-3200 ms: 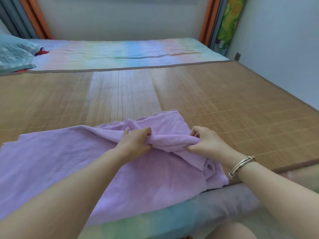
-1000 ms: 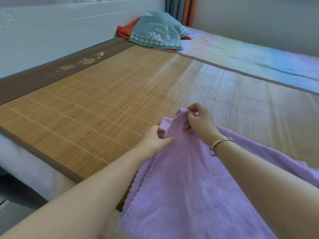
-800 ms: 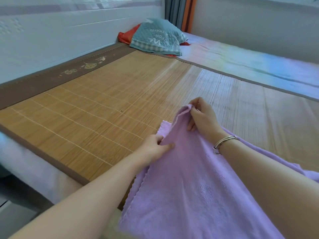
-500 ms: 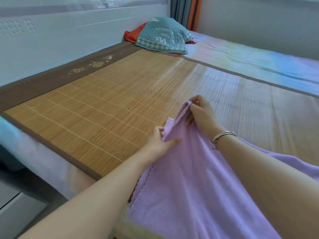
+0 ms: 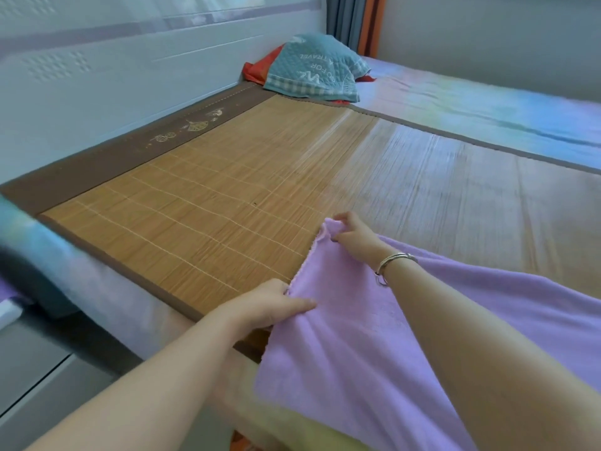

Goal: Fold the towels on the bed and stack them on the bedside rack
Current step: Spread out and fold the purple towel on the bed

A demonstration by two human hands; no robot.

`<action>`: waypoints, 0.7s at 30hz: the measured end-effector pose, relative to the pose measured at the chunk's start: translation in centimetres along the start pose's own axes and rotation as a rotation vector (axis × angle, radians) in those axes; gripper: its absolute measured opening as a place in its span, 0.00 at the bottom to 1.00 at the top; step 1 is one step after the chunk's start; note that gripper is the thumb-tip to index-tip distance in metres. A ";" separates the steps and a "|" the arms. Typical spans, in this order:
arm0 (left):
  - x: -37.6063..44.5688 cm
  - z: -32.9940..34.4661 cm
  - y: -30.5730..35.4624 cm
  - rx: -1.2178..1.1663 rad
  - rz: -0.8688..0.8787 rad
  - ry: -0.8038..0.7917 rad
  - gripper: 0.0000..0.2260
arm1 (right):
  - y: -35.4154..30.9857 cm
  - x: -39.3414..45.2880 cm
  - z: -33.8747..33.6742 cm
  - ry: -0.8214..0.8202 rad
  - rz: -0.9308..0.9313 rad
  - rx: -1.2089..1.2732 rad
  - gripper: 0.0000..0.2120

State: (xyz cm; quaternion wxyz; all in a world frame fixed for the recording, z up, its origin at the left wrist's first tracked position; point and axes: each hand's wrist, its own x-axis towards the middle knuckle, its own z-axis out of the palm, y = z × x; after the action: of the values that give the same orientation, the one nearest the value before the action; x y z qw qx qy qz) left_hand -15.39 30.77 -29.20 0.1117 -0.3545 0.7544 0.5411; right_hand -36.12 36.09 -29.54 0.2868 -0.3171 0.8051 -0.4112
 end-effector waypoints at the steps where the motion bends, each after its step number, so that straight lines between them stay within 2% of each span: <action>1: -0.2 0.3 -0.2 -0.010 -0.017 0.034 0.17 | -0.1 -1.0 0.2 0.002 -0.025 -0.018 0.20; 4: -1.8 0.8 0.1 -0.074 -0.053 0.005 0.20 | -0.1 -4.4 -1.1 0.000 -0.072 0.003 0.29; 6: -3.2 0.8 0.0 -0.081 -0.071 -0.083 0.26 | -0.3 -7.1 -2.3 -0.009 -0.064 -0.014 0.28; 9: -4.8 1.6 -0.5 0.035 -0.119 -0.113 0.27 | 0.4 -11.9 -4.3 0.017 -0.069 -0.045 0.26; 15: -6.2 3.2 -2.3 0.074 -0.223 0.227 0.25 | 5.1 -21.0 -8.2 0.025 -0.052 -0.270 0.20; 18: -7.1 4.5 -1.7 0.340 -0.235 0.424 0.19 | 8.2 -26.1 -11.2 0.016 0.017 -0.370 0.22; 19: -7.3 5.2 -1.4 0.448 -0.204 0.507 0.18 | 9.1 -27.7 -12.3 0.010 0.043 -0.403 0.24; 21: -7.8 6.8 -0.5 0.569 -0.046 0.552 0.22 | 10.7 -30.7 -14.2 -0.001 0.103 -0.444 0.27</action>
State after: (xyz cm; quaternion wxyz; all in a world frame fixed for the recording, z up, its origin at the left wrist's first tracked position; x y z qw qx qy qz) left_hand -10.91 39.99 -27.88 0.0107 -0.4584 0.8676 0.1924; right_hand -29.85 70.75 -25.32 0.2311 -0.3310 0.8908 -0.2086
